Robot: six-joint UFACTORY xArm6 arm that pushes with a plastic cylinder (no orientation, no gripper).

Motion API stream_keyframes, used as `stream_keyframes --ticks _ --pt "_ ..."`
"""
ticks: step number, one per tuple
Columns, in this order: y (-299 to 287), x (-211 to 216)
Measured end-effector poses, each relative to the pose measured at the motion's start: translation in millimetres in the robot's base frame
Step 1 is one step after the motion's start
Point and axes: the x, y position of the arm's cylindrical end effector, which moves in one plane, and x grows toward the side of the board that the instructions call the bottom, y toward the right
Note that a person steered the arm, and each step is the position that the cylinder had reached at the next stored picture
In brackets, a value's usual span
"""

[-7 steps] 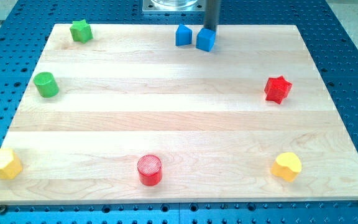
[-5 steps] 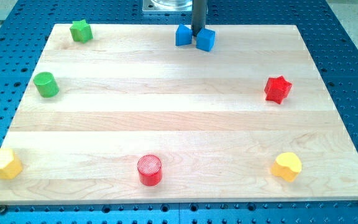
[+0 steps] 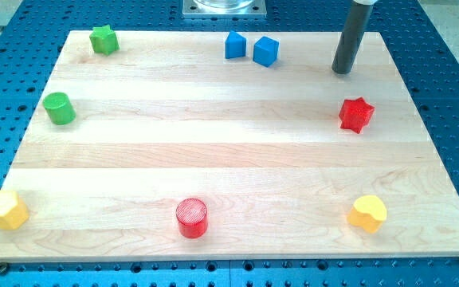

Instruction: Slide the red star vertically to the bottom side of the blue cube

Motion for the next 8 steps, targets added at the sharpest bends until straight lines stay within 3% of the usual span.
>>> stream_keyframes --ticks 4,6,8 --pt "56 30" --pt "59 81" --pt "62 66"
